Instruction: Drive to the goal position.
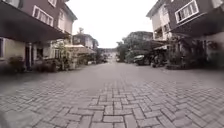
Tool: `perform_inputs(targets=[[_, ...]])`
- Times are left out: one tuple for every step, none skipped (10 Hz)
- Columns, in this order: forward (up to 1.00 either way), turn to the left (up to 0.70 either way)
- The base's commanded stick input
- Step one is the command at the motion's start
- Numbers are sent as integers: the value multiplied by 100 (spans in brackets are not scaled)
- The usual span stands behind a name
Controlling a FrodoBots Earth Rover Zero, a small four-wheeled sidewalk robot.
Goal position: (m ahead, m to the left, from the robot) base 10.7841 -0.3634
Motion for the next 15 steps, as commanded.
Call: perform_inputs(targets=[[70,0],[70,0],[70,0],[70,0],[70,0],[70,0],[70,0],[70,0],[70,0],[70,0],[70,0],[70,0],[70,0],[70,0],[70,0]])
